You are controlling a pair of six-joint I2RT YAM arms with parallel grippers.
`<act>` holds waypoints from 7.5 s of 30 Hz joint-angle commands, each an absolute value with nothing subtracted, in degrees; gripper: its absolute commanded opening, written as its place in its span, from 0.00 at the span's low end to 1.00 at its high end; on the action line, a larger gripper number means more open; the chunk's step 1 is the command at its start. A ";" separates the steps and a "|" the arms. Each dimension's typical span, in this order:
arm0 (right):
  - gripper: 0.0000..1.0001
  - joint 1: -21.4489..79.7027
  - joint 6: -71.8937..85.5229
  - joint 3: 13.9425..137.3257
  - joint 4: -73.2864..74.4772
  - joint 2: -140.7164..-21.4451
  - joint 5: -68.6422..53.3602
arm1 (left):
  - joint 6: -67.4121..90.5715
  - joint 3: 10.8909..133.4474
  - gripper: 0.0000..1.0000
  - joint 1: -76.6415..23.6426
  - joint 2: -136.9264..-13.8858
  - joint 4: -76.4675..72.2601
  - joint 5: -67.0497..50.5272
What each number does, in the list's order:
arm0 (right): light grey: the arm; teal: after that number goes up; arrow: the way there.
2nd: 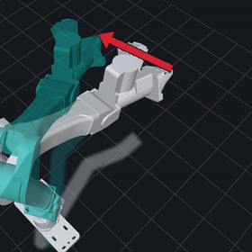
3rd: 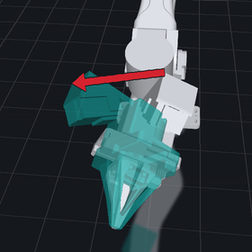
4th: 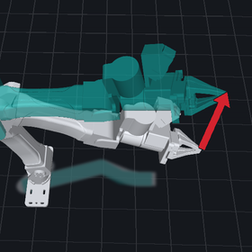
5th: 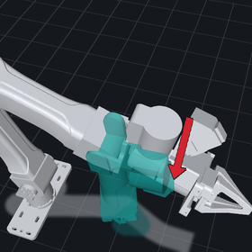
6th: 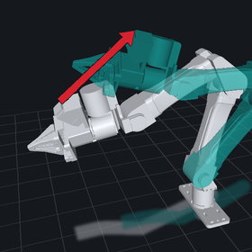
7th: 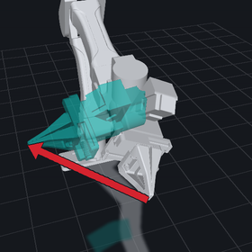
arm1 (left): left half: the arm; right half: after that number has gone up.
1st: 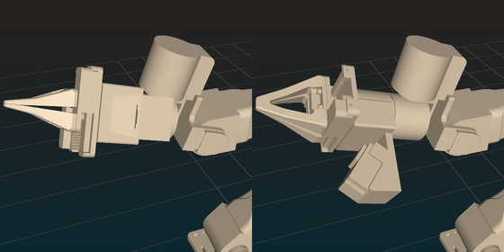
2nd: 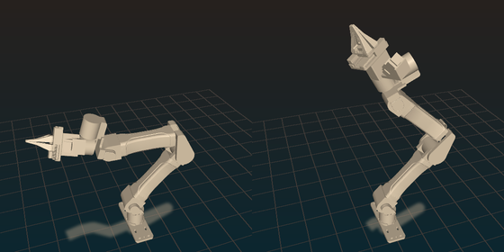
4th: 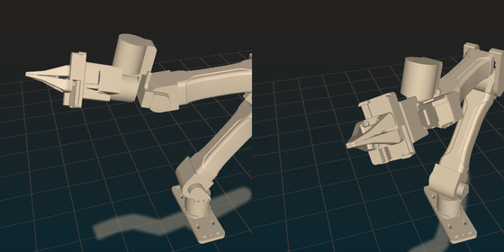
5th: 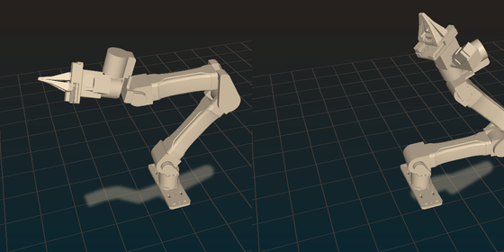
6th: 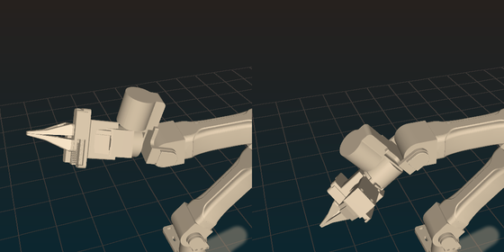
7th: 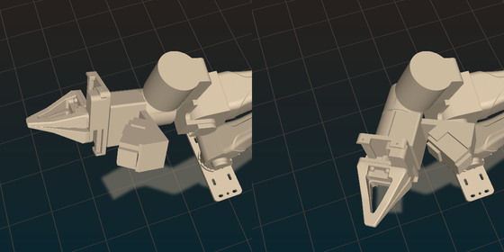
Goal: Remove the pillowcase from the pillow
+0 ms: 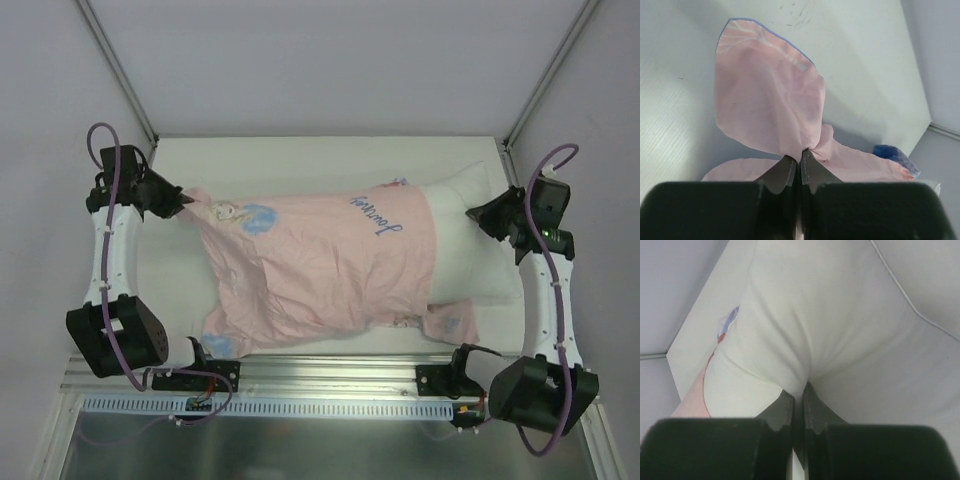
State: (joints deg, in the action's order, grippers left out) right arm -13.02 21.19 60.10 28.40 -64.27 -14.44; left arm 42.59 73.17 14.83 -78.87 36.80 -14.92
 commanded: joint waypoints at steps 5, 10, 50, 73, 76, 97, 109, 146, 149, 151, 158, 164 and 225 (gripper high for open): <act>0.01 -19.33 23.91 61.35 28.03 -54.33 -7.83 | 41.22 76.46 0.00 23.01 -74.62 36.83 -17.93; 0.01 -26.53 23.99 60.38 29.35 -49.75 -8.43 | 40.96 79.44 0.00 27.77 -77.16 37.62 -21.00; 0.96 -16.44 8.96 48.87 44.12 -33.95 -7.99 | 28.83 63.92 0.84 -16.07 -65.32 46.76 6.25; 0.96 -5.63 16.08 32.52 32.96 -39.55 -10.99 | 41.57 49.13 0.01 -30.76 -76.64 33.66 11.42; 0.96 -5.36 16.08 32.87 32.61 -39.64 -10.46 | 41.13 49.22 0.00 -30.41 -73.58 33.66 12.13; 0.15 -3.43 13.70 31.90 32.26 -39.02 -9.23 | 39.90 48.86 0.00 -16.26 -55.02 34.80 3.34; 0.01 -4.22 15.65 64.13 36.46 -43.95 5.96 | 34.64 68.36 0.00 -5.41 -58.19 40.85 -2.02; 1.00 4.42 11.87 57.21 33.74 -47.89 -0.81 | 30.94 65.48 0.90 21.21 -57.48 40.87 -20.06; 0.96 14.37 11.51 59.67 37.44 -50.00 10.87 | 30.85 65.57 0.91 12.41 -58.36 40.87 -15.04; 0.96 17.82 11.51 59.94 38.14 -50.97 15.09 | 31.55 65.22 0.92 8.81 -60.28 40.87 -11.70; 0.96 27.33 11.51 65.74 46.92 -58.09 31.97 | 33.66 68.99 0.92 -5.00 -72.41 40.52 -5.80; 0.96 27.25 9.32 70.83 48.78 -56.16 38.49 | 35.16 74.87 0.92 -6.06 -79.27 40.52 -5.10; 0.96 9.75 13.26 73.82 34.98 -70.64 -8.17 | 36.74 73.57 0.00 9.68 -75.85 38.58 -21.01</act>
